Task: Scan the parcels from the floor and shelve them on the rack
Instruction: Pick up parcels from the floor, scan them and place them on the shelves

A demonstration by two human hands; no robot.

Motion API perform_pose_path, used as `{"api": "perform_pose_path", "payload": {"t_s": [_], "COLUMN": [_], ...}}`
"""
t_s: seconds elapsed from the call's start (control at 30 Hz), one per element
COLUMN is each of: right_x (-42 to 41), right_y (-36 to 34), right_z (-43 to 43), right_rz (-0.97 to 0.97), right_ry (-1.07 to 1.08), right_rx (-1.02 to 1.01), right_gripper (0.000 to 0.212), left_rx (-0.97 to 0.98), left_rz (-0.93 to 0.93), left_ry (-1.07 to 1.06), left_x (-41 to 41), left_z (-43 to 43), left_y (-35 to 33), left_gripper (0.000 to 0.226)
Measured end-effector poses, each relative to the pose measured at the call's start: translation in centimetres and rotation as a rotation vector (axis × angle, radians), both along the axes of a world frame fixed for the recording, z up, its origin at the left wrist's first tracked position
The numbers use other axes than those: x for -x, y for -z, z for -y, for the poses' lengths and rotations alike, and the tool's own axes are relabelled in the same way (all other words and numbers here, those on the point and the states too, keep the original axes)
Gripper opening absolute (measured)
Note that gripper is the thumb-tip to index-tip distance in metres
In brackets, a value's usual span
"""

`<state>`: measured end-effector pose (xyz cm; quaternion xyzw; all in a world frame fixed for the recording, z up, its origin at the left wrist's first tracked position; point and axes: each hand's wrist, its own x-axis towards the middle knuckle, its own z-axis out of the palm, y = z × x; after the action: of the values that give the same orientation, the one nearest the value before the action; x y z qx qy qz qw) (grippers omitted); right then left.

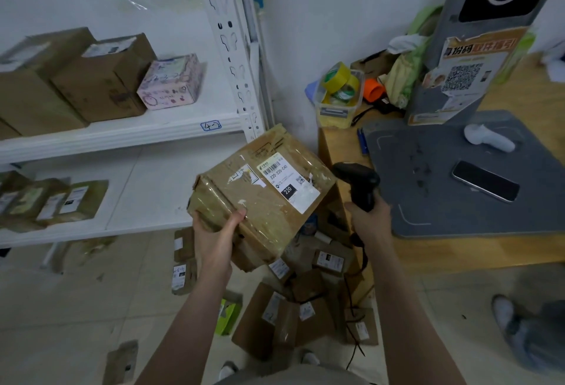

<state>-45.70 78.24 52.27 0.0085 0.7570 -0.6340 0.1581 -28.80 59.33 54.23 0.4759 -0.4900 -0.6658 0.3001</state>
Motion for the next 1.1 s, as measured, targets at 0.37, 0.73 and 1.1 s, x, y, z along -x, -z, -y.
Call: {"api": "perform_pose_path", "payload": {"t_s": [0.37,0.73,1.1], "right_x": [-2.4,-2.5,-2.5], "right_y": [-5.0,-6.1,-5.5], "right_z": [2.6,3.3,2.8], "right_rz": [-0.065,-0.120,-0.088], "right_ry": [-0.417,-0.351,-0.262], "right_rx": [-0.012,-0.130,-0.153], "right_gripper": [0.011,0.020,0.016], "left_rx": [-0.007,0.066,0.062], "left_rz": [-0.077,-0.084,-0.047], "left_ry": [0.121,0.240,0.220], "left_x": [-0.1,-0.3,-0.7], "left_z": [0.3,0.1,0.0], "left_y": [-1.0,-2.3,-2.0], "left_gripper": [0.123,0.118,0.130]}}
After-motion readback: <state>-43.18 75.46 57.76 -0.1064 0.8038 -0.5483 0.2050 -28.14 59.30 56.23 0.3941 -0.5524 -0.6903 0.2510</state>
